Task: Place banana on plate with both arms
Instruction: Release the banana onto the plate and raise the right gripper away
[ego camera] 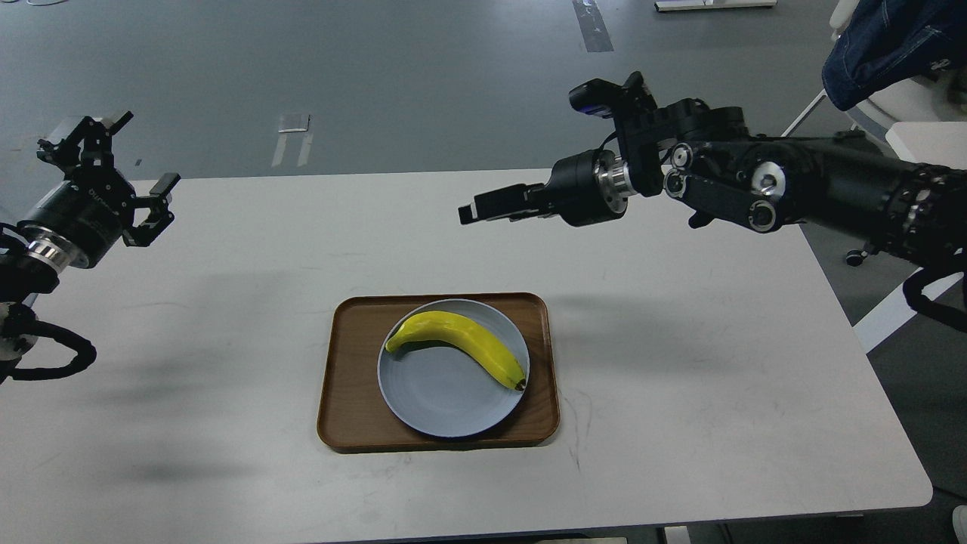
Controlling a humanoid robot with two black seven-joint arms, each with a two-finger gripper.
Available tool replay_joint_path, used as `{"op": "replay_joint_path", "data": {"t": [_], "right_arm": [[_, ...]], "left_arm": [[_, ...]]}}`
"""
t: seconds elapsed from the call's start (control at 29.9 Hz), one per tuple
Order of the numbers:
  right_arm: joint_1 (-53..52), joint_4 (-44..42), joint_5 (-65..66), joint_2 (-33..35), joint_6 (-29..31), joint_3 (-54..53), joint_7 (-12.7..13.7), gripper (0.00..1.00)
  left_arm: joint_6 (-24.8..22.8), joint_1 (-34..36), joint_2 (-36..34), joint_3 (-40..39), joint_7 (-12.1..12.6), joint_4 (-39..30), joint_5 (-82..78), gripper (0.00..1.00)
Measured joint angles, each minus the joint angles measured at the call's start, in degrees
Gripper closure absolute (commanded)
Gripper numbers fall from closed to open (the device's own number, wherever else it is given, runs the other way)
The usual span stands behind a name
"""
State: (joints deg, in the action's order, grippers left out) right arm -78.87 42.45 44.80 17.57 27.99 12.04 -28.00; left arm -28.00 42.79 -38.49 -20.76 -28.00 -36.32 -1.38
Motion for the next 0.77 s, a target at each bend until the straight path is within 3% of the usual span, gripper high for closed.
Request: {"op": "replay_joint_path", "data": {"t": [0.23, 0.53, 0.77], "right_arm": [[14.9, 0.1, -10.0, 7.6, 0.0, -17.8, 0.0, 0.0], [33.8, 0.1, -32.2, 7.4, 0.0, -35.9, 0.0, 0.0], [40.5, 0.1, -37.1, 6.2, 0.0, -41.2, 0.0, 0.0]], "left_arm": [[0.0, -0.1, 2.7, 0.5, 0.0, 0.0, 0.0, 0.02], [0.0, -0.4, 6.1, 0.7, 0.0, 0.6, -0.1, 0.02], [0.0, -1.0, 7.6, 0.7, 0.0, 0.8, -0.1, 0.02]]}}
